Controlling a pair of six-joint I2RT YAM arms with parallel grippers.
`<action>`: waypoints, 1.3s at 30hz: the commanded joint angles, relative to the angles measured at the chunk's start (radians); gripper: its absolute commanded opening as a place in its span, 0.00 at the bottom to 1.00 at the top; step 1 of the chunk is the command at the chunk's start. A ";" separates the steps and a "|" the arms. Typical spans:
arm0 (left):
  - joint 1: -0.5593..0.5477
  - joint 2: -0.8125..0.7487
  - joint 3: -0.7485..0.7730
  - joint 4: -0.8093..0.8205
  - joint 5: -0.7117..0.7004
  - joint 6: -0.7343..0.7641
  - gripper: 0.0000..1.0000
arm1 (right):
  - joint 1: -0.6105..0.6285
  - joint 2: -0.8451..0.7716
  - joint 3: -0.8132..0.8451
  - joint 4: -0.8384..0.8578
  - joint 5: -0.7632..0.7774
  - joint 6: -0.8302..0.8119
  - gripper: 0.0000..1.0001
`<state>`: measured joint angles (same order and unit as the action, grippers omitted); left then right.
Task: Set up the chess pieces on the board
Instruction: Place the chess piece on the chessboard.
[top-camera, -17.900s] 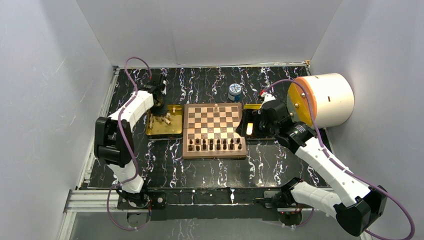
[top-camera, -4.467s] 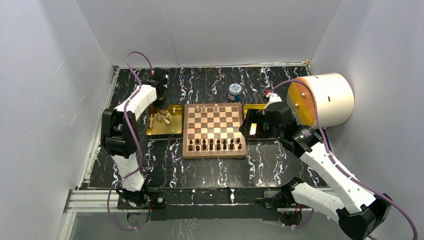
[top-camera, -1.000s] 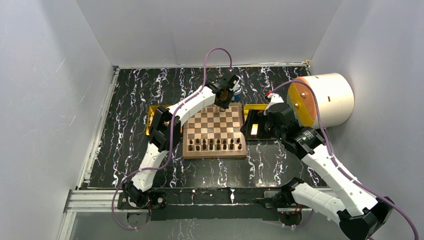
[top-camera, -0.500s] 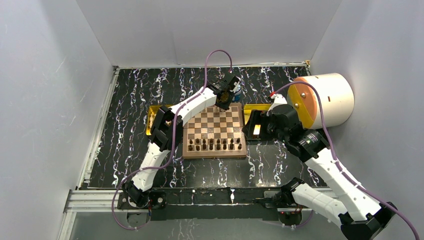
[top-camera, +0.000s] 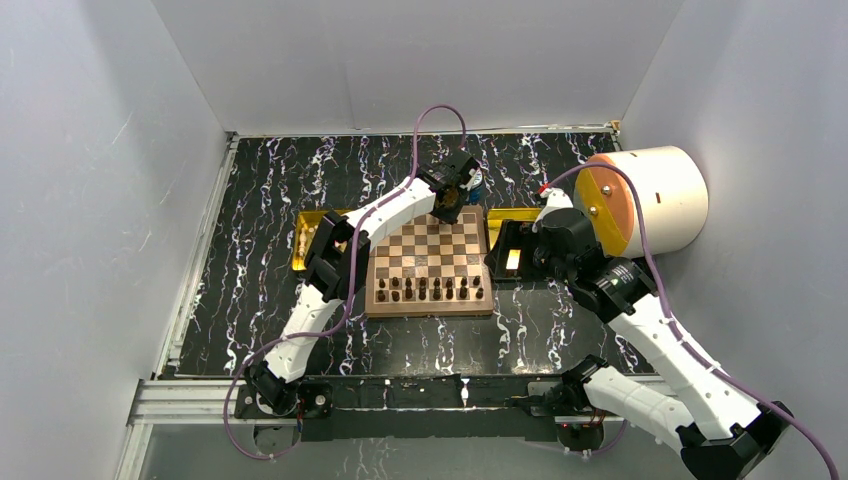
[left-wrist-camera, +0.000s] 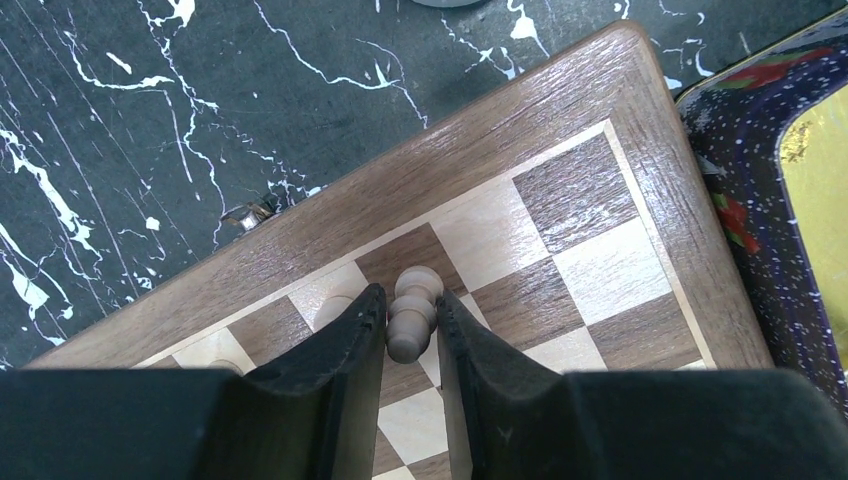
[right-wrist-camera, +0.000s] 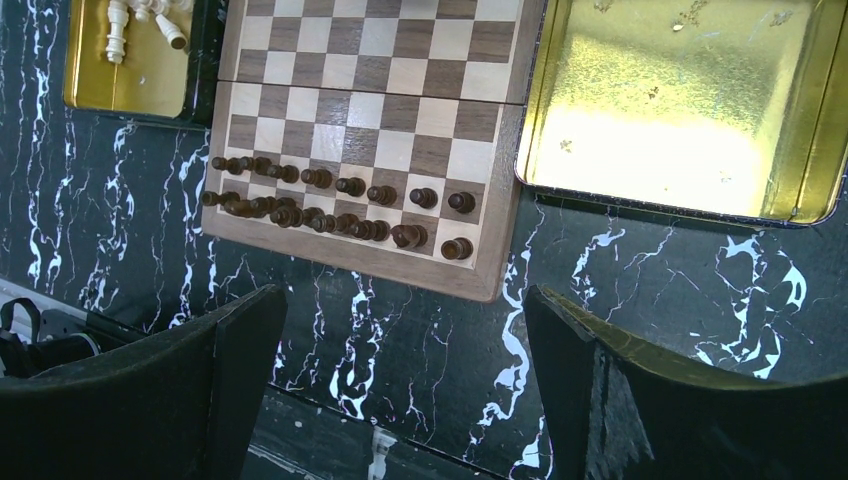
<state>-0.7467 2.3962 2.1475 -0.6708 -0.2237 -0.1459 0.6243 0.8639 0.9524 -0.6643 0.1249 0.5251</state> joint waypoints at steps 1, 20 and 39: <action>-0.004 -0.020 0.031 -0.023 -0.041 0.018 0.25 | 0.006 -0.009 0.026 0.017 0.014 -0.005 0.99; -0.003 -0.038 0.037 0.011 -0.001 0.040 0.30 | 0.006 0.019 0.033 0.029 -0.007 -0.008 0.99; -0.004 -0.071 0.003 0.039 -0.021 0.035 0.29 | 0.006 0.021 0.014 0.037 -0.004 -0.008 0.99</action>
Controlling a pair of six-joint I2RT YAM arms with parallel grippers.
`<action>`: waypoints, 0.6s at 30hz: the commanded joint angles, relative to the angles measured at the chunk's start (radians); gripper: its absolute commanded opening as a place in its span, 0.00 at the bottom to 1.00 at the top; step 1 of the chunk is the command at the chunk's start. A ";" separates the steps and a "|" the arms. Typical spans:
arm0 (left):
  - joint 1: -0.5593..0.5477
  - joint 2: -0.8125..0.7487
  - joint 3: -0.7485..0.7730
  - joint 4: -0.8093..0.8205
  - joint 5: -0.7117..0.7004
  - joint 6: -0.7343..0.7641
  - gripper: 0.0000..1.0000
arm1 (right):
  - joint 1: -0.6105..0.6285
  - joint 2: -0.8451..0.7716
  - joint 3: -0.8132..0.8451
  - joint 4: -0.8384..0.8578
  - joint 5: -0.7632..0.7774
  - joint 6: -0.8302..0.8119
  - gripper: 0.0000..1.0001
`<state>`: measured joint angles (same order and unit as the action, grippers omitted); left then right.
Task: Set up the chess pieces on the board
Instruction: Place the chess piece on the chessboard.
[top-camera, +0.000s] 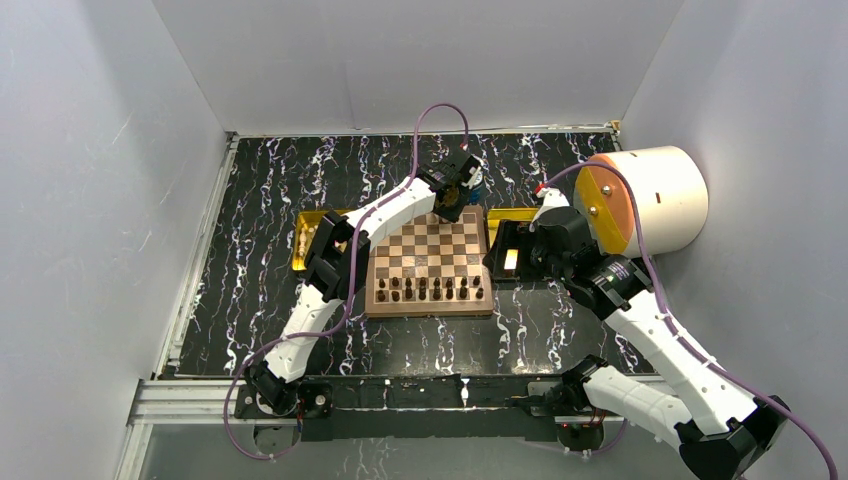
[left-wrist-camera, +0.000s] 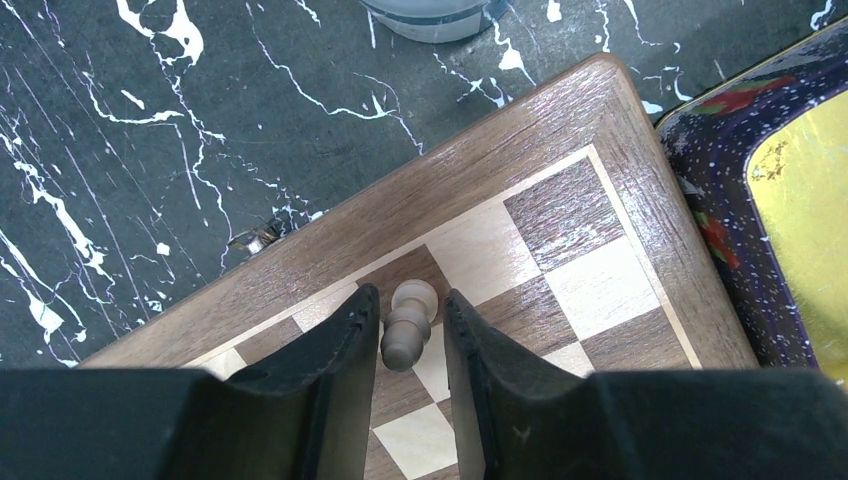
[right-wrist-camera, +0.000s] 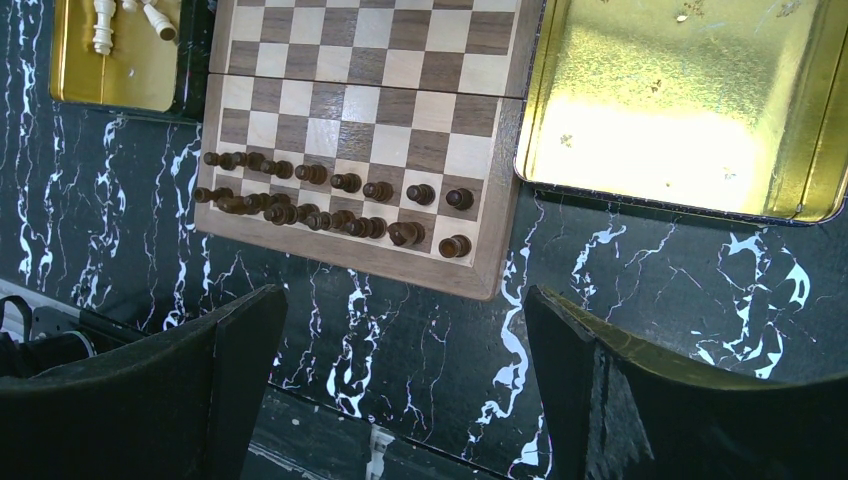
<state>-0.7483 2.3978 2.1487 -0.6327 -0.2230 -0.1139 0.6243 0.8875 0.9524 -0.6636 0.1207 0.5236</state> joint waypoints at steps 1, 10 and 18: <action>-0.003 -0.076 0.004 0.000 -0.024 0.003 0.31 | 0.006 -0.003 0.014 0.037 0.002 -0.007 0.99; -0.003 -0.157 0.061 -0.021 -0.021 -0.045 0.39 | 0.005 -0.021 0.003 0.056 -0.006 -0.014 0.99; -0.002 -0.254 0.013 -0.023 -0.070 -0.089 0.39 | 0.005 -0.018 0.012 0.049 -0.009 -0.011 0.99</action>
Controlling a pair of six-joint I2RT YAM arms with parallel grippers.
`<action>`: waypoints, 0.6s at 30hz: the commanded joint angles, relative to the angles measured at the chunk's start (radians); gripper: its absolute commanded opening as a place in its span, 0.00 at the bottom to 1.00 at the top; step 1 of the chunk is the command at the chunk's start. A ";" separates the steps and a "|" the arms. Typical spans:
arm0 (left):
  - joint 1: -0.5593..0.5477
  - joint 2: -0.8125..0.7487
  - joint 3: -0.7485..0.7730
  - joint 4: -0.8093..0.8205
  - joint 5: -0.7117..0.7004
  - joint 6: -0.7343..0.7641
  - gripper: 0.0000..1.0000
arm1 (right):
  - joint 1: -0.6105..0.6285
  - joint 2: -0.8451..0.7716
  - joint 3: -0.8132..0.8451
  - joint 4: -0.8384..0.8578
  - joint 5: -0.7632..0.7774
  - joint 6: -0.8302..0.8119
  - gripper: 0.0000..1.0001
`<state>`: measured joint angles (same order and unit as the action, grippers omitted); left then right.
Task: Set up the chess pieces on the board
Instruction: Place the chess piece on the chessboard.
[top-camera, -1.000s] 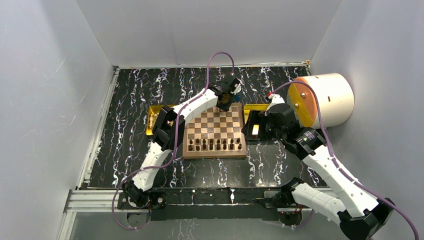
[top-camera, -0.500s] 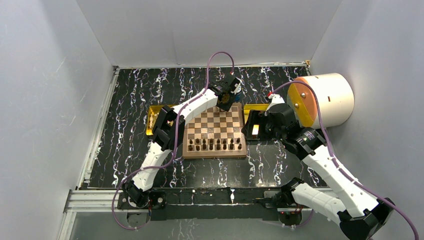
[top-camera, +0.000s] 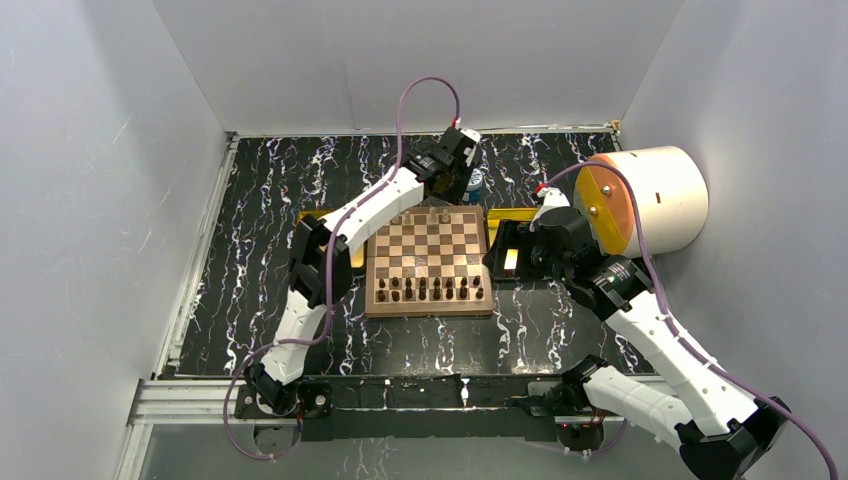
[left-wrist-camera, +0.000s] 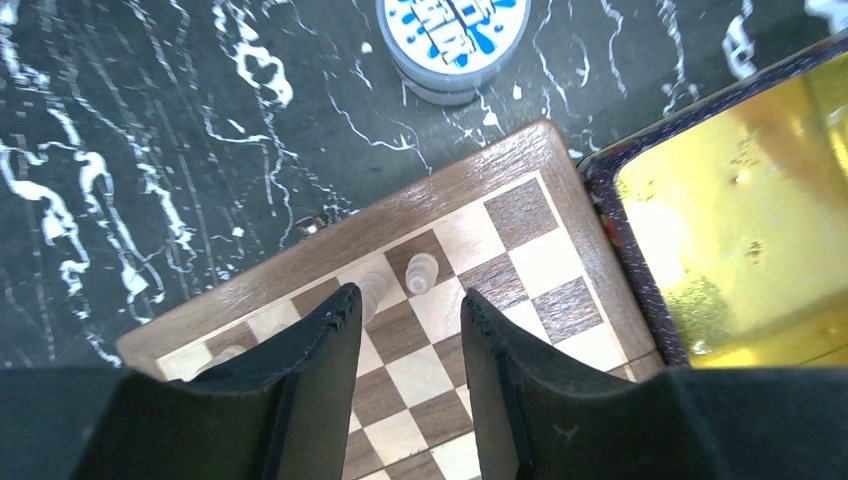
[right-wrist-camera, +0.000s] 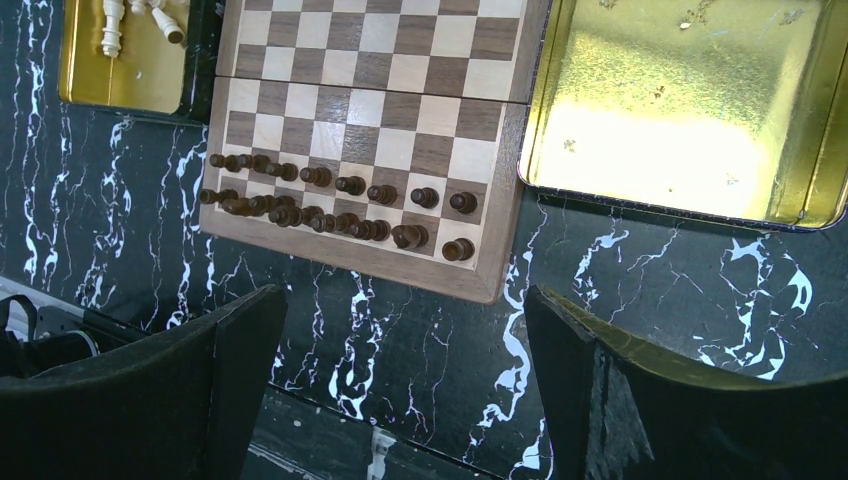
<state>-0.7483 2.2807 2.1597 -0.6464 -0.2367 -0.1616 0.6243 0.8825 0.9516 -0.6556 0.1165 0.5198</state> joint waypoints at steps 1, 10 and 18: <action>0.000 -0.159 -0.013 -0.015 -0.070 -0.054 0.39 | 0.005 -0.014 0.015 0.039 -0.005 -0.007 0.99; 0.080 -0.373 -0.257 -0.058 -0.082 -0.158 0.35 | 0.005 -0.014 0.026 0.026 -0.017 -0.009 0.99; 0.237 -0.633 -0.587 -0.051 -0.103 -0.208 0.31 | 0.005 -0.017 0.022 0.028 -0.017 -0.010 0.99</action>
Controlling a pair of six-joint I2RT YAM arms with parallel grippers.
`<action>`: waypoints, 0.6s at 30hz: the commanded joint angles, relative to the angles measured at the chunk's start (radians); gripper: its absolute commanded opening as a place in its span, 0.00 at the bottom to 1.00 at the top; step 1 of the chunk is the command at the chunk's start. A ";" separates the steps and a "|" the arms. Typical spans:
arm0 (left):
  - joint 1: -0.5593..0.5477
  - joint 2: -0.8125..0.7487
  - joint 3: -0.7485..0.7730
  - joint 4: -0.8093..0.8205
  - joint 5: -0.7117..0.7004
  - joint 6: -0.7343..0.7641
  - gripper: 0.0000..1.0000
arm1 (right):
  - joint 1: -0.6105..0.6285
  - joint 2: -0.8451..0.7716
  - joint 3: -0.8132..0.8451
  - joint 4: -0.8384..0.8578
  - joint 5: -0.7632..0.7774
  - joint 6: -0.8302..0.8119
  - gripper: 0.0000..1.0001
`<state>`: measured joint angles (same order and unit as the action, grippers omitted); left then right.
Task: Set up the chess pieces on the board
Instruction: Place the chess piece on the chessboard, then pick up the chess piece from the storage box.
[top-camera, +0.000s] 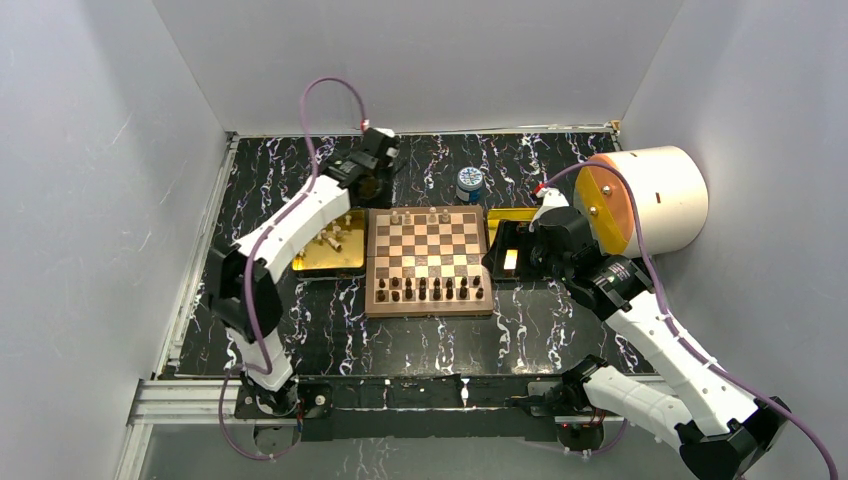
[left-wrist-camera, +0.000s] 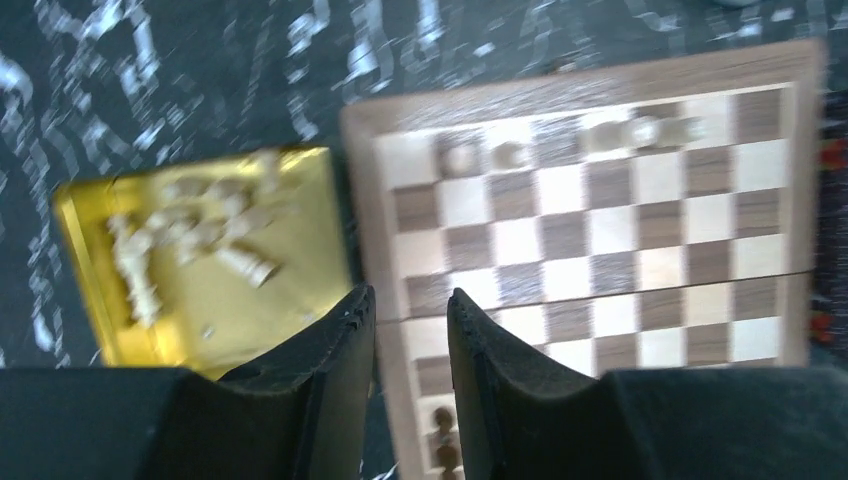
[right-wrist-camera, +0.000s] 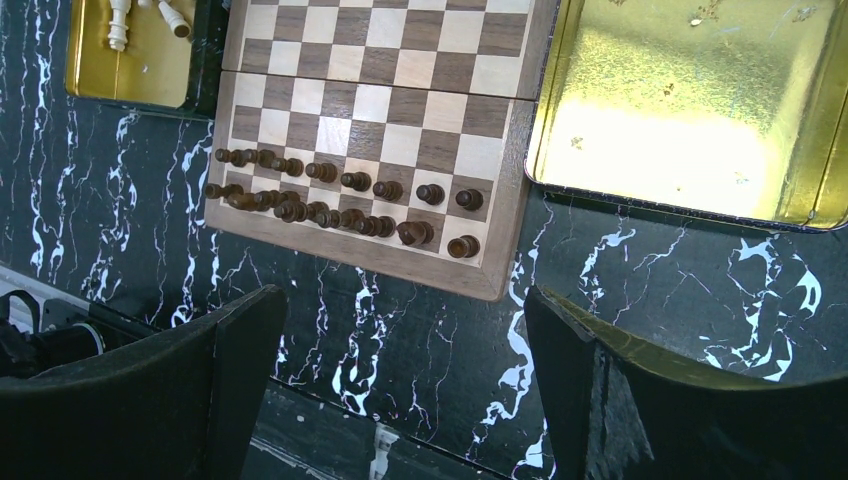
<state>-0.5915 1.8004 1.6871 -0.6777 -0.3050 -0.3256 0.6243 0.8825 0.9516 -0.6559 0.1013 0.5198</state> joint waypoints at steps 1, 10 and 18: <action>0.108 -0.182 -0.157 -0.012 -0.029 -0.047 0.31 | 0.006 -0.019 0.019 0.032 -0.005 -0.009 0.99; 0.294 -0.225 -0.333 0.070 0.068 0.016 0.29 | 0.006 -0.007 0.004 0.049 -0.019 0.001 0.99; 0.304 -0.103 -0.341 0.135 0.076 0.027 0.33 | 0.005 0.003 -0.001 0.057 -0.019 0.003 0.99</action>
<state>-0.2897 1.6554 1.3529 -0.5850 -0.2417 -0.3061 0.6243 0.8841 0.9516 -0.6540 0.0830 0.5205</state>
